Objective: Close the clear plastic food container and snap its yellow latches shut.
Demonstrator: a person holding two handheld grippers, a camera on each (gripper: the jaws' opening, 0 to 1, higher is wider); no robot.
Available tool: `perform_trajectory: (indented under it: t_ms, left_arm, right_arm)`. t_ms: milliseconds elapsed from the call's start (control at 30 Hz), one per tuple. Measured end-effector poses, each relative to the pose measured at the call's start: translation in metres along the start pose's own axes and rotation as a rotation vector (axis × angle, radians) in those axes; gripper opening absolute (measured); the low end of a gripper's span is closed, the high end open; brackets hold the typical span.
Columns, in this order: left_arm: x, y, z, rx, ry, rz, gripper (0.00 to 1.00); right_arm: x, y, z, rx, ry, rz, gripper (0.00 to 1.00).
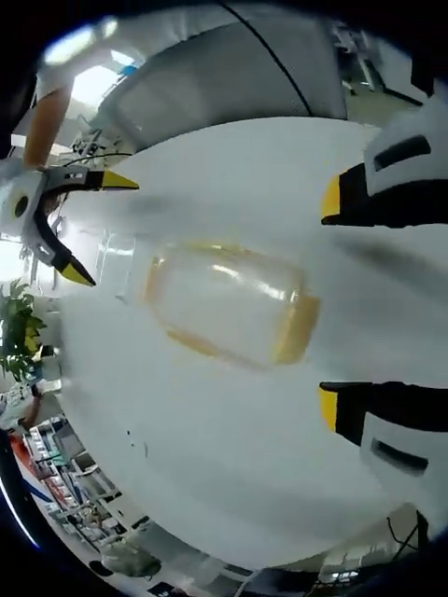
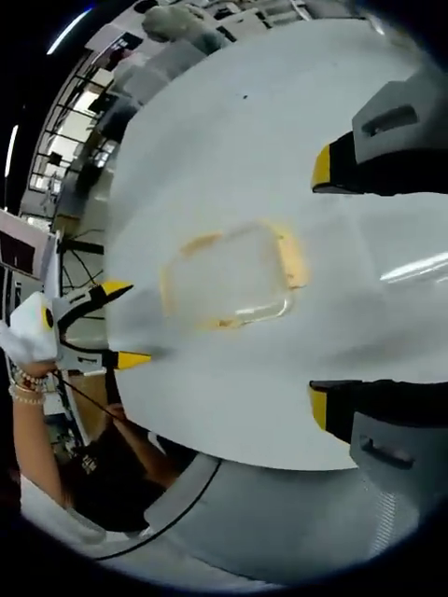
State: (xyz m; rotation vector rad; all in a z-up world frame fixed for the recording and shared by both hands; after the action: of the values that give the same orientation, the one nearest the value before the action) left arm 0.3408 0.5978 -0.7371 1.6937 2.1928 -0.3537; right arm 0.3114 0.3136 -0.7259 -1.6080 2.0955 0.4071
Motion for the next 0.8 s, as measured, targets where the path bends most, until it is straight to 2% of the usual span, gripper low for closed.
perform_trajectory:
  t_ms: [133,233,333,533,600,800]
  left_arm:
    - [0.001,0.007,0.01,-0.007,0.04,0.059,0.58]
    - [0.001,0.011,0.017,0.011,0.042,0.041,0.56]
    - [-0.002,0.016,0.019,0.025,0.026,0.039,0.55]
    - [-0.001,0.022,0.027,0.042,0.082,0.087,0.53]
    - [-0.002,0.021,0.029,0.063,0.067,0.093,0.53]
    - [-0.01,0.022,0.032,0.074,0.065,0.119,0.48]
  right_arm:
    - [-0.002,-0.005,0.007,-0.015,0.007,-0.012,0.77]
    - [-0.002,-0.008,0.014,-0.058,0.019,0.003,0.76]
    - [-0.003,-0.013,0.02,-0.068,0.024,0.005,0.74]
    - [-0.003,-0.019,0.034,-0.089,0.047,-0.012,0.73]
    - [-0.004,-0.022,0.038,-0.091,0.053,-0.024,0.72]
    - [-0.006,-0.028,0.046,-0.096,0.062,-0.042,0.71]
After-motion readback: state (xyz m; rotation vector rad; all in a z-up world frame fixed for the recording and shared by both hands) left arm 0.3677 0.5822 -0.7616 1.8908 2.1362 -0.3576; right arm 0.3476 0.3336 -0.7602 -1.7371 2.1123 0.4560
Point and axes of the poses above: the point that each gripper's makers call its tool centre point, and the gripper's own axes: z roughly forward along the fingers, y roughly to its left, x roughly out of its underside, the point moved 8 cm from there along -z, roughly backward along the fingers, and after that the axes turned 3 degrees about y, right-handed, at the moved point
